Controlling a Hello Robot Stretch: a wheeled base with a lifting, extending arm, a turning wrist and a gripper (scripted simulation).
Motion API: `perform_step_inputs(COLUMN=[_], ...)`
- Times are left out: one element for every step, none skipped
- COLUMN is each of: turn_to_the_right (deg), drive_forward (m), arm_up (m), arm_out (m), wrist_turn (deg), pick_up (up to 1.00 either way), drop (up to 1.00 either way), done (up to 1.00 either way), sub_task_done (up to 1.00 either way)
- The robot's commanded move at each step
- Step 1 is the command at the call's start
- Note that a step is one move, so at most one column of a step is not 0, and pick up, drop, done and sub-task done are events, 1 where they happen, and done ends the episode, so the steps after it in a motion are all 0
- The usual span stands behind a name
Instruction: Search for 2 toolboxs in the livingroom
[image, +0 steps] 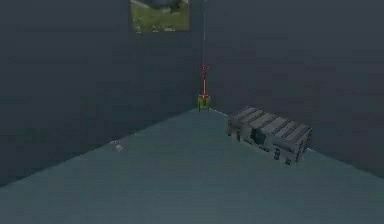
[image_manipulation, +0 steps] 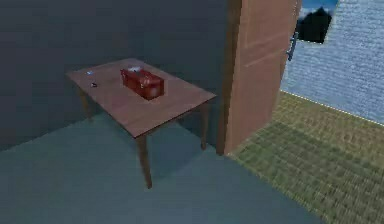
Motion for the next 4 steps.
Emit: perform_step_inputs(turn_to_the_right=[45.0, 0.0, -45.0, -36.0], drive_forward=[0.0, 0.1, 0.0, 0.0], arm_up=[0.0, 0.0, 0.0, 0.0], arm_out=[0.0, 0.0, 0.0, 0.0], wrist_turn=[0.0, 0.0, 0.0, 0.0], pick_up=[0.0, 0.0, 0.0, 0.0], drop=[0.0, 0.0, 0.0, 0.0], done=[0.0, 0.0, 0.0, 0.0], sub_task_done=[0.0, 0.0, 0.0, 0.0])
